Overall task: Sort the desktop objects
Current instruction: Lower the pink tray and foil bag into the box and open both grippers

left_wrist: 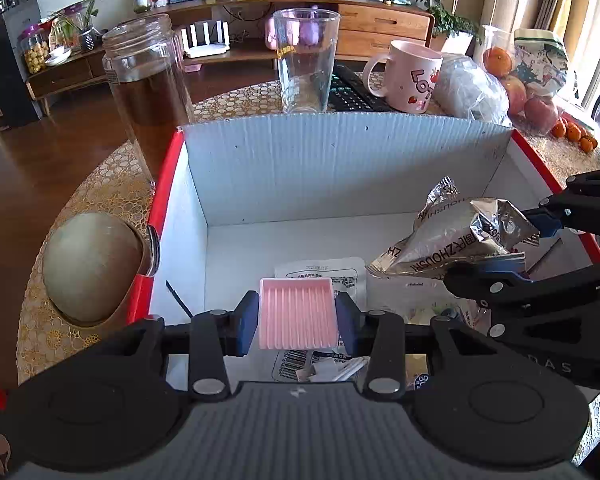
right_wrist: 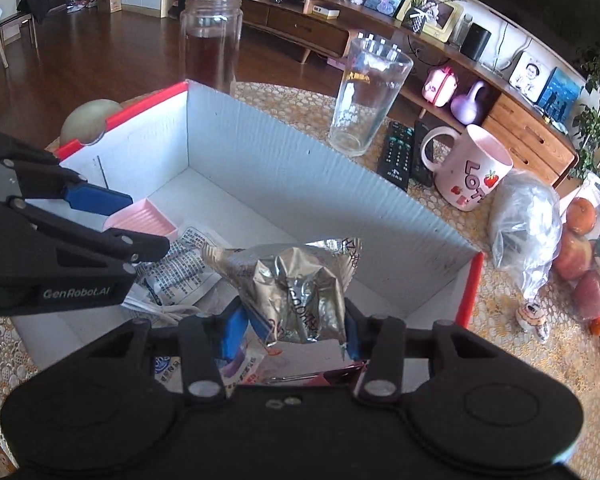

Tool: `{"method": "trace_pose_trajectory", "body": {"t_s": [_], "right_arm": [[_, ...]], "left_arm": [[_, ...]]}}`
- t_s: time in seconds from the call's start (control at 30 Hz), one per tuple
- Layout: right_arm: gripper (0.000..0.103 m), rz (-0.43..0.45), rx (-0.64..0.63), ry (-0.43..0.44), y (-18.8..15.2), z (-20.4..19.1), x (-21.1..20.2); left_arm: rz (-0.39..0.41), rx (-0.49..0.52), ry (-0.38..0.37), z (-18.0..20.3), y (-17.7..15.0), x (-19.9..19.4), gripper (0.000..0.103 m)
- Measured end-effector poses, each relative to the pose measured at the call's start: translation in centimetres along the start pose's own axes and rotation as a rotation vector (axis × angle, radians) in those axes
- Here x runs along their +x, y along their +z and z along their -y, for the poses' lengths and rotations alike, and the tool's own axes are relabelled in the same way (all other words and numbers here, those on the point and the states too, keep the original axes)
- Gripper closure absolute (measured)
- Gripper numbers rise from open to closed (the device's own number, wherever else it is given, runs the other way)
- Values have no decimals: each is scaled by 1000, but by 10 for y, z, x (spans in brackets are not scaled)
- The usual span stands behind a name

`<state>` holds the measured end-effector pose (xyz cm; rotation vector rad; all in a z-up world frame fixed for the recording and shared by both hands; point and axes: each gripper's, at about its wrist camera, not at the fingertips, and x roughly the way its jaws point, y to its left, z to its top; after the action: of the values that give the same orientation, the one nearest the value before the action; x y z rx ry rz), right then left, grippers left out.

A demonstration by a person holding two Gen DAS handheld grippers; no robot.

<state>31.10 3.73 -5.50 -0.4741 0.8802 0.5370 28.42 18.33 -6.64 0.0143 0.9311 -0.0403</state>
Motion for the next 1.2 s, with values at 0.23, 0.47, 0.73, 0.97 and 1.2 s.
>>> {"method": "trace_pose_trajectory", "body": {"t_s": [0.23,0.47,0.73,0.97,1.2], "right_arm": [[56,-40,-28,23,-7,-5,10],[49,-36,-11,31,-10,-3,7],[36,19,-13,36,-13,0,-14],[27,80,-2,52,-16,5,-48],[25,129,8,57,-27,15,-84]], "left_arm": [[-47,31,-20,5,2,7,63],[-89,12,-11,9,5,11,62],[-80,-38,-5,6,5,2,55],[-50,-44,10,8,1,-20,48],[-27,-51,18,13,-4,-48,45]]}}
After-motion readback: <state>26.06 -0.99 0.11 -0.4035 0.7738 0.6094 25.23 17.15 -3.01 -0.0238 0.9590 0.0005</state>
